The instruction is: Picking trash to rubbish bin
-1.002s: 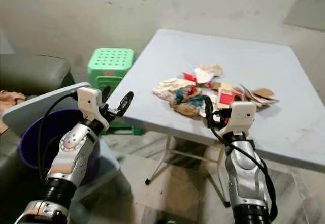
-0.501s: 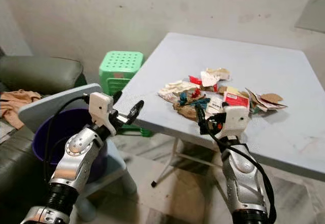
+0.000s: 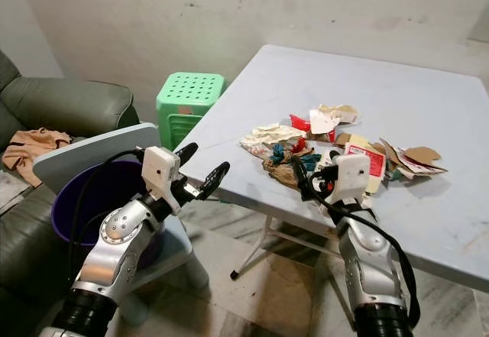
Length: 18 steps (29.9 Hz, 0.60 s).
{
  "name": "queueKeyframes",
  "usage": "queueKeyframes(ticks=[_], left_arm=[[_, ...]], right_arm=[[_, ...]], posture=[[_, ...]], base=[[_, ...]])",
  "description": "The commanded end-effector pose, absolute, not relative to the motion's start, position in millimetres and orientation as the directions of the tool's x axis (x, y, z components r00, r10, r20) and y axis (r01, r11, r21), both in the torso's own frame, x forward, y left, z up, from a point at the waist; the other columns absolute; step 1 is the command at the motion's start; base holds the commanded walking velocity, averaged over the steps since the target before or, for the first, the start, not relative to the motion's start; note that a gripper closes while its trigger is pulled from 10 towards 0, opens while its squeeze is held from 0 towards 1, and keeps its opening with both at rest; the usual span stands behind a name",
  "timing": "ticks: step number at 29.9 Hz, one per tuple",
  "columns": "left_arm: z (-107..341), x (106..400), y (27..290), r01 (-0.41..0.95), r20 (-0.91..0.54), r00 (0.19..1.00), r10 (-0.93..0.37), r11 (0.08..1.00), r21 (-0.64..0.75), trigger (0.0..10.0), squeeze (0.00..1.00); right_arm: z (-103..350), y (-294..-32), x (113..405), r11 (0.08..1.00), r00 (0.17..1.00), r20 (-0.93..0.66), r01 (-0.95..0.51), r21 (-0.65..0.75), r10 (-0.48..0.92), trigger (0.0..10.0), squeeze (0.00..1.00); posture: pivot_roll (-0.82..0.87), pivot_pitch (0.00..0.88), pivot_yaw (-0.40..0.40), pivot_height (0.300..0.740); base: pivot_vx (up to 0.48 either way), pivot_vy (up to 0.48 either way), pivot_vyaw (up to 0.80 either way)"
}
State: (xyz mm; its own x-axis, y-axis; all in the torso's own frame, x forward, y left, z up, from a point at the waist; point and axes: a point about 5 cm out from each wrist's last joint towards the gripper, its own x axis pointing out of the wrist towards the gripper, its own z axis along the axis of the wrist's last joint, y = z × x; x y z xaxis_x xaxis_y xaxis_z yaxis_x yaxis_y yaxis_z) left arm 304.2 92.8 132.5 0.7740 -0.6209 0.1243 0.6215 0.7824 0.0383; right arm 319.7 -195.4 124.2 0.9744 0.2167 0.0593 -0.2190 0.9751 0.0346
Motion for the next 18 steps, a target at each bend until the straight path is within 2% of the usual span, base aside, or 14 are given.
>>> queueKeyframes(ticks=[1, 7, 14, 18], left_arm=[[138.1, 301.0, 89.3, 0.649, 0.131, 0.749, -0.650, 0.759, 0.058, 10.0, 0.00], [138.1, 287.5, 81.5, 0.699, 0.115, 0.700, -0.704, 0.710, 0.092, 10.0, 0.00], [139.1, 286.6, 78.6, 0.702, 0.111, 0.699, -0.706, 0.708, 0.083, 10.0, 0.00], [139.7, 289.7, 74.5, 0.707, 0.111, 0.694, -0.712, 0.702, 0.083, 10.0, 0.00]], right_arm=[[124.5, -192.8, 325.2, 0.973, 0.973, 0.057, -0.228, 0.038, 0.226, 10.0, 0.00], [127.0, -195.7, 333.6, 0.976, 0.976, 0.064, -0.210, 0.053, 0.207, 10.0, 0.00], [123.6, -202.9, 335.0, 0.981, 0.983, 0.065, -0.176, 0.078, 0.171, 10.0, 0.00], [123.5, -215.9, 326.9, 0.984, 0.985, 0.114, -0.142, 0.108, 0.130, 10.0, 0.00]], posture=[[0.05, 0.104, -0.023, 0.715], [0.07, 0.110, -0.019, 0.715], [0.06, 0.101, -0.012, 0.715], [0.04, 0.092, -0.002, 0.715]], base=[[0.000, 0.000, 0.00], [0.000, 0.000, 0.00], [0.000, 0.000, 0.00], [0.000, 0.000, 0.00]])
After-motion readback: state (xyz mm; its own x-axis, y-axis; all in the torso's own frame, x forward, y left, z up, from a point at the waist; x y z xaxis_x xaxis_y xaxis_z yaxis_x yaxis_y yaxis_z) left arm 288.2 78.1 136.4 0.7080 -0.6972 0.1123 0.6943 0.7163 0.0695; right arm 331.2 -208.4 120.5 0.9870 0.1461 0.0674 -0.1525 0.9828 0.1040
